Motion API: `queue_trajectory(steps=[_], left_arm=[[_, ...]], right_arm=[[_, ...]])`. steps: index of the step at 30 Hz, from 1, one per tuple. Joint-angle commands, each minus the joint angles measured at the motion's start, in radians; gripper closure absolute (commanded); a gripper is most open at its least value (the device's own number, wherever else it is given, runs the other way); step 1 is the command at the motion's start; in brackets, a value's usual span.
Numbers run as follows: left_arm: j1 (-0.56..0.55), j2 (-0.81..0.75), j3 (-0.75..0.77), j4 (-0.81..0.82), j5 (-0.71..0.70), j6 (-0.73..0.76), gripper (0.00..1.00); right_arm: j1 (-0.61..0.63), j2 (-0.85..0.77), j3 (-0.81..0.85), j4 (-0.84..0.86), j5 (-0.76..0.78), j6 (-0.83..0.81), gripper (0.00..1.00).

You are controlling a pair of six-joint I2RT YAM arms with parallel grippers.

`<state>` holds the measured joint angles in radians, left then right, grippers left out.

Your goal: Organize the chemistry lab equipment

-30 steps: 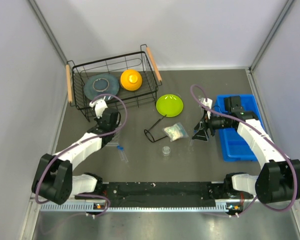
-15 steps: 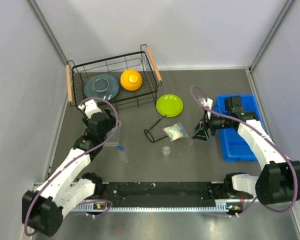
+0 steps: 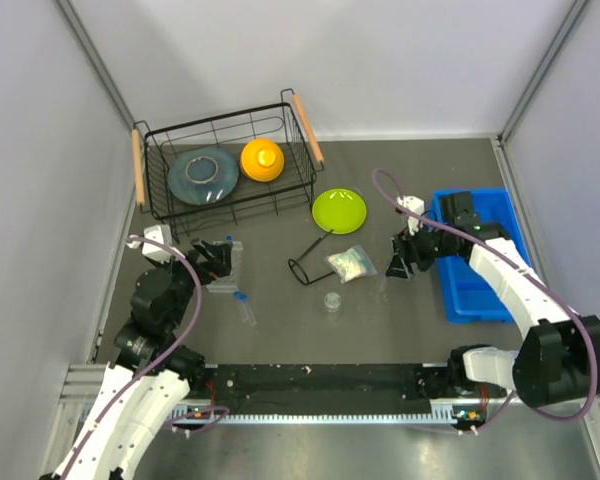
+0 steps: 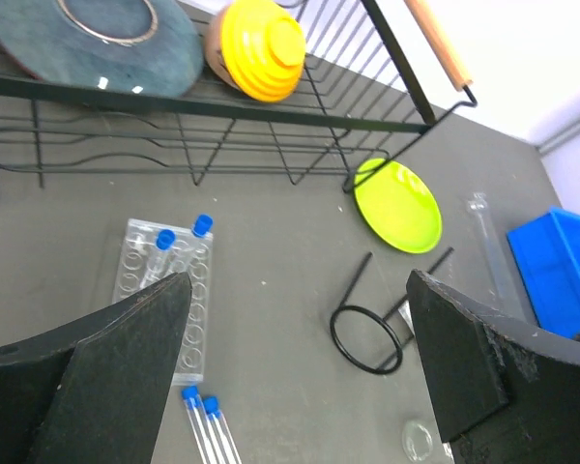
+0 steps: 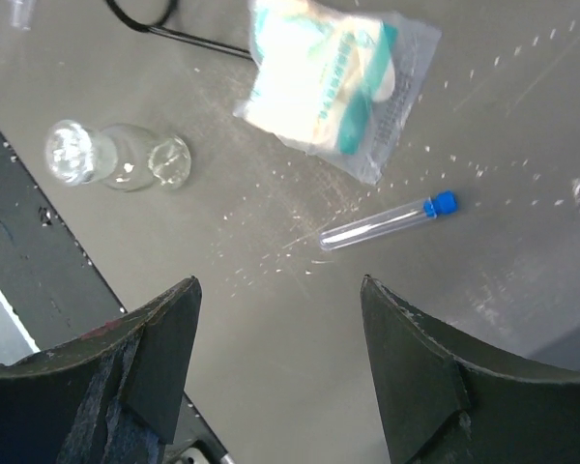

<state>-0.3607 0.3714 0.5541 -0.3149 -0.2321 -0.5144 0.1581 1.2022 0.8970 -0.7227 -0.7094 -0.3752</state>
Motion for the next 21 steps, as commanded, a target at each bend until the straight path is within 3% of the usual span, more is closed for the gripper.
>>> queue_trajectory(steps=[1,6,16,21], left_arm=[[0.003,-0.04,-0.019,-0.027,0.141,-0.036,0.01],[0.003,-0.058,-0.016,-0.036,0.171,-0.052,0.01],[0.003,-0.068,-0.039,-0.024,0.212,-0.095,0.01],[0.003,-0.071,-0.039,-0.021,0.228,-0.104,0.01]], right_arm=[[0.092,0.081,0.007,0.069,0.211,0.174,0.33],[0.169,0.197,0.014,0.132,0.428,0.323,0.33],[0.273,0.336,0.036,0.175,0.551,0.368,0.37],[0.279,0.395,0.057,0.172,0.603,0.4,0.45]])
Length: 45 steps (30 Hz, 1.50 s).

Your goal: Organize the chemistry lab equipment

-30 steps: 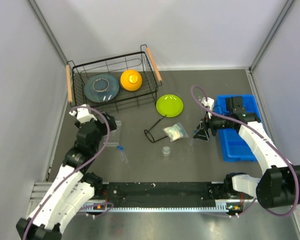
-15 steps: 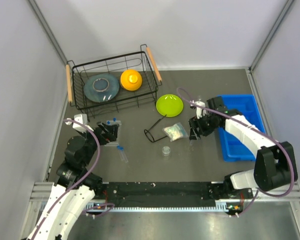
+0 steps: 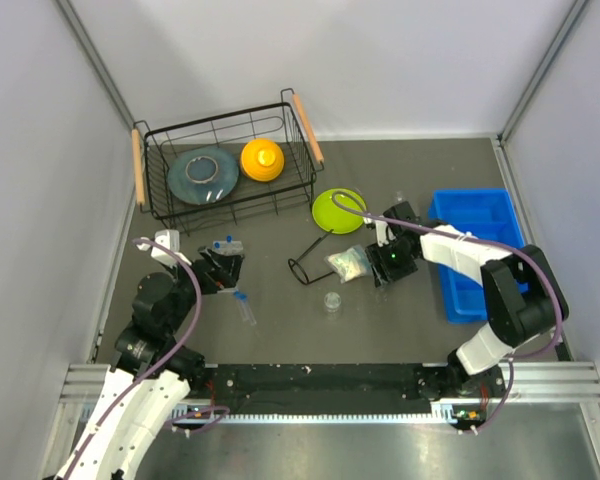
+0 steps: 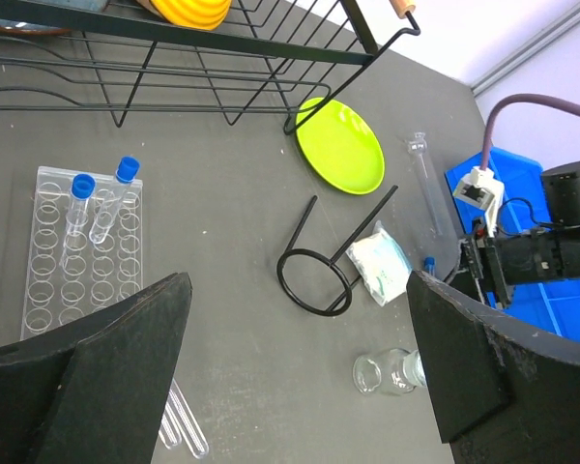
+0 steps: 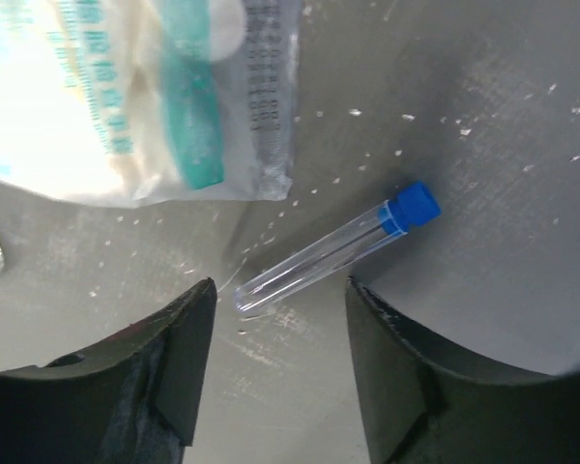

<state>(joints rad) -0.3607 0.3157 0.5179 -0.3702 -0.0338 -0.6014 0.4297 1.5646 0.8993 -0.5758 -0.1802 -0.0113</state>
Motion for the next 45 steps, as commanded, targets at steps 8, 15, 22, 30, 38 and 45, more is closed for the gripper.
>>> queue_trajectory(steps=[8,15,22,30,38,45], left_arm=[[0.003,-0.01,-0.01,0.057,0.109,-0.047,0.01],[0.005,0.028,-0.047,0.18,0.262,-0.135,0.01],[0.002,0.166,-0.085,0.417,0.478,-0.287,0.03],[-0.082,0.327,-0.125,0.658,0.549,-0.39,0.14],[-0.326,0.541,0.0,0.688,0.41,-0.362,0.15],[-0.423,0.825,0.171,0.702,0.379,-0.394,0.25]], right_arm=[[0.006,0.045,0.047,0.024,0.137,0.036,0.6],[0.004,0.023,0.026,0.024,0.176,0.016,0.75],[-0.02,-0.06,0.003,0.027,0.062,-0.048,0.8],[-0.088,-0.25,-0.068,0.065,-0.09,-0.099,0.87],[-0.112,-0.363,-0.102,0.071,-0.272,-0.156,0.89],[-0.121,-0.472,-0.111,0.071,-0.512,-0.193,0.9]])
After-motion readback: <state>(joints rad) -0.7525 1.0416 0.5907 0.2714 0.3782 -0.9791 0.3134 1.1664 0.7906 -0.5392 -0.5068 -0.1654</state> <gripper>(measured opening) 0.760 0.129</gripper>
